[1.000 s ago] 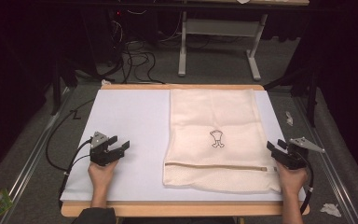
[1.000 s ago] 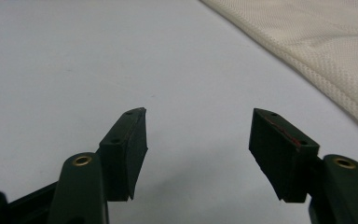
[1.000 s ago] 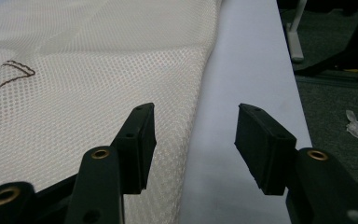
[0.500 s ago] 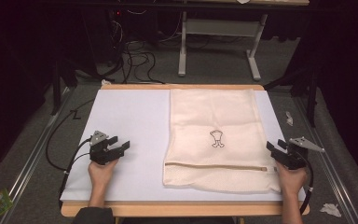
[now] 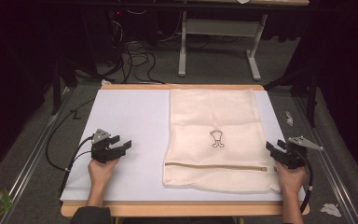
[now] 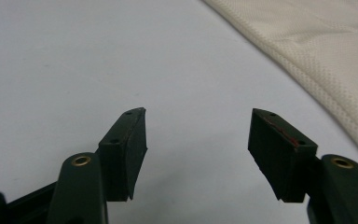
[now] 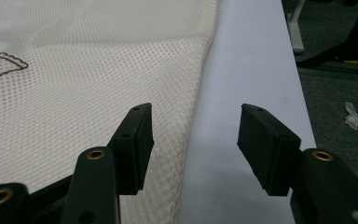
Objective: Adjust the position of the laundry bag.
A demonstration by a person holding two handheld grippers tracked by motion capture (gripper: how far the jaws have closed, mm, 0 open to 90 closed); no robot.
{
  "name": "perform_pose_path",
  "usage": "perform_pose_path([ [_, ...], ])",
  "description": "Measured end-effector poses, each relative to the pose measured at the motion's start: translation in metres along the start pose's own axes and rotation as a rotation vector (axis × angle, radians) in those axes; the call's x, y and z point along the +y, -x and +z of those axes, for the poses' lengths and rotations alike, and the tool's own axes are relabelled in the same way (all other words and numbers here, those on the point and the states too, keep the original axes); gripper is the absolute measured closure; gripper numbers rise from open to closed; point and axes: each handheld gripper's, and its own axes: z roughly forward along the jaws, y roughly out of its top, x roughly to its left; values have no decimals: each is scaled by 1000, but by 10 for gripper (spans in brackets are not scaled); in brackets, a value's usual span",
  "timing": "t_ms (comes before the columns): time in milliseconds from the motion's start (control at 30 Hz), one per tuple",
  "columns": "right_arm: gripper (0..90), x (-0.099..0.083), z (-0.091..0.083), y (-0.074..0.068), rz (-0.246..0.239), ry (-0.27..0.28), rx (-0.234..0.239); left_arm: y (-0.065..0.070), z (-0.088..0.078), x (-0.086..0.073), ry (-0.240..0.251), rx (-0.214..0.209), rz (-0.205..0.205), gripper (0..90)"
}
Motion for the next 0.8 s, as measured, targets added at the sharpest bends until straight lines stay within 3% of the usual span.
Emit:
perform_pose_path([
  [200, 490, 1, -2, 4, 25, 18, 13, 15, 5, 12, -39, -46, 8, 382],
  [400, 494, 10, -3, 3, 26, -47, 41, 31, 12, 21, -64, -76, 14, 385],
  [600, 511, 19, -11, -3, -49, -97, 42, 49, 23, 35, -78, -138, -31, 352],
  [667, 500, 21, -12, -5, -61, -111, 51, 59, 28, 40, -90, -135, 5, 352],
  [800, 500, 23, -13, -7, -66, -109, 51, 70, 37, 44, -111, -152, 31, 357],
])
